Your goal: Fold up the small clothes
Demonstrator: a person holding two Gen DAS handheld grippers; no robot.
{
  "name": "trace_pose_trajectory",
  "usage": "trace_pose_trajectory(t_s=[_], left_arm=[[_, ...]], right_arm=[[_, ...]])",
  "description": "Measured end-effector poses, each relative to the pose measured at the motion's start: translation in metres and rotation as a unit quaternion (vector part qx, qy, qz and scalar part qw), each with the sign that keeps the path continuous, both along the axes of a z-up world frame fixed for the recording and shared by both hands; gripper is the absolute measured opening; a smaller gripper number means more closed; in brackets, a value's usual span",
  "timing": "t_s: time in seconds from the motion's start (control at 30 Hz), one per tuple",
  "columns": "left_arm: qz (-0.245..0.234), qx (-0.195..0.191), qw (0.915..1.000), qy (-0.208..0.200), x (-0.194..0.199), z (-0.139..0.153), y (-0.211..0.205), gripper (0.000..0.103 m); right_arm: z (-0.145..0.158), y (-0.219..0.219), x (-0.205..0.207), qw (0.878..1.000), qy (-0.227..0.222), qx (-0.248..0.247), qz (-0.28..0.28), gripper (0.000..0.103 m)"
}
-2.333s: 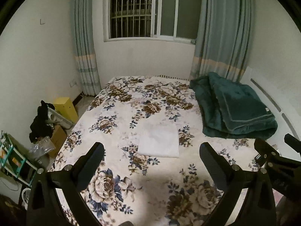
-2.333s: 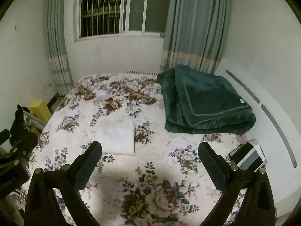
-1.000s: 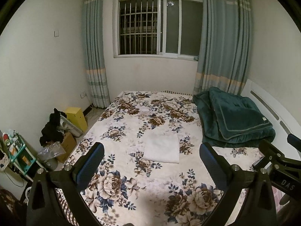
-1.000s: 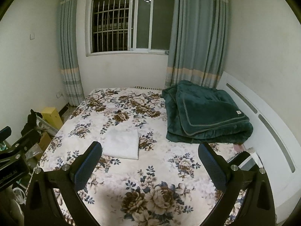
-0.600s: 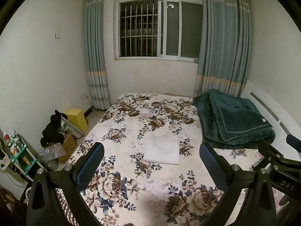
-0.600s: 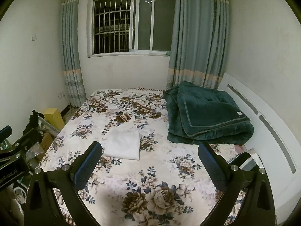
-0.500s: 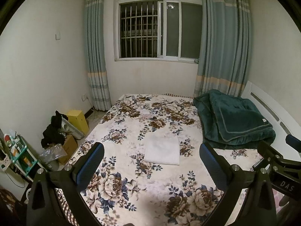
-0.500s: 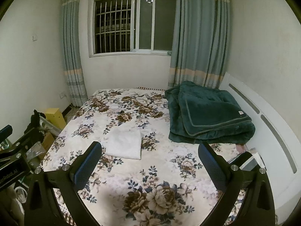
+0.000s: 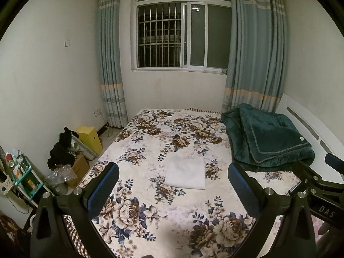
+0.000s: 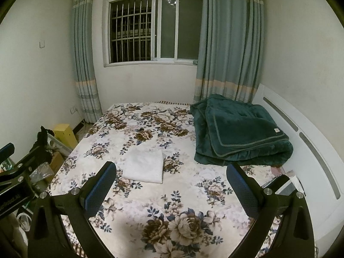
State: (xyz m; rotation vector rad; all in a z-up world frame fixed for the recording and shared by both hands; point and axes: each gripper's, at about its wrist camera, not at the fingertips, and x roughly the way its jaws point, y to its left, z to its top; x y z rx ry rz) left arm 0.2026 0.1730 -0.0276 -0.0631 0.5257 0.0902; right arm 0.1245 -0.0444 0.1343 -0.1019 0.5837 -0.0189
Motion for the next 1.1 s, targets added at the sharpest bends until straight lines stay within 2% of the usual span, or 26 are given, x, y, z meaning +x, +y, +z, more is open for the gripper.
trace_pose_trajectory(t_s=[1.1], left_arm=[[0.005,-0.001,1.0000,-0.004,-0.0070,0.0057,0.0003,0.103]], right_arm=[[-0.0036,0.0020,-0.0037,1.000,-0.002,0.001,-0.003,0.103]])
